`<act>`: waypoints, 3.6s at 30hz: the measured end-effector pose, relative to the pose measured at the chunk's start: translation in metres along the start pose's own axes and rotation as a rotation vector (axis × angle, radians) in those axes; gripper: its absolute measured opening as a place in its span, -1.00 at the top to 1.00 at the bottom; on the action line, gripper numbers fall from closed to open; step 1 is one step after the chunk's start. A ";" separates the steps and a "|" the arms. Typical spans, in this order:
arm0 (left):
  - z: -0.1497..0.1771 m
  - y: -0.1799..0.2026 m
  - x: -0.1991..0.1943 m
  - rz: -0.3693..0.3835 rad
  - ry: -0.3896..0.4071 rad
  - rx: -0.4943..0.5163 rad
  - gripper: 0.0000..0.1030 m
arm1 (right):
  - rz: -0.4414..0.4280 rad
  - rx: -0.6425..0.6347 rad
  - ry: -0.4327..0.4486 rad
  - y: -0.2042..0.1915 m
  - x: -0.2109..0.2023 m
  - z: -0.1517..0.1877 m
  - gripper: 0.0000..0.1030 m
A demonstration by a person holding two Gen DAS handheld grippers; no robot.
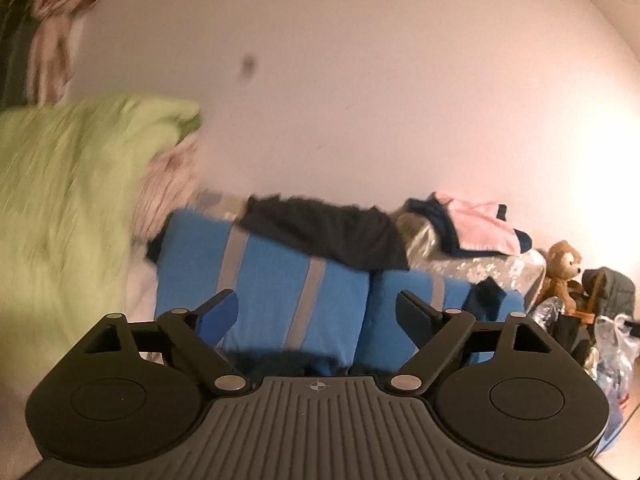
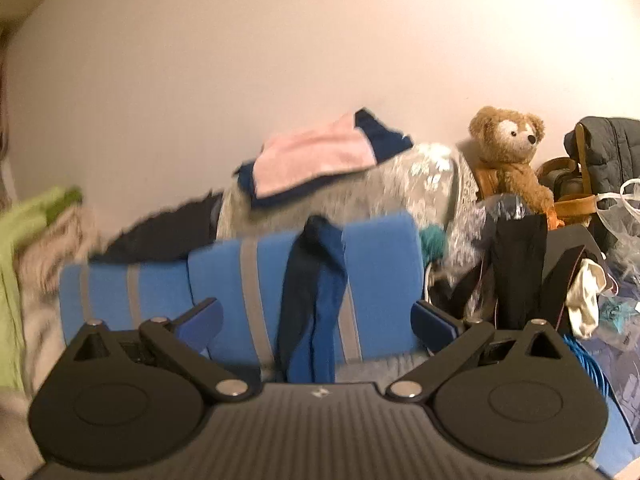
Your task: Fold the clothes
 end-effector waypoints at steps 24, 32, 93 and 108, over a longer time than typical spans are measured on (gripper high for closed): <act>0.211 0.239 0.190 0.094 0.014 0.056 -0.71 | 0.217 -0.204 0.026 0.069 0.183 0.045 -1.00; 0.290 0.271 0.202 0.128 0.003 0.052 -0.71 | 0.194 -0.288 -0.045 0.070 0.249 0.085 -1.00; 0.370 0.249 0.266 0.115 -0.303 0.050 -0.71 | -0.011 -0.004 -0.506 0.005 0.278 0.291 0.86; 0.372 0.250 0.268 0.135 -0.322 0.050 -0.71 | 0.087 0.272 -0.257 0.104 0.200 0.271 -0.56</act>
Point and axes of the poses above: each gripper's, at about its wrist camera, not at the fingertips, and x roughly the way its jaws point, y to its right, z to its underside, the point moved 4 cm from there along x, roughly the way its jaws point, and after that the axes turned 14 degrees about -z, right-handed, at the moved point
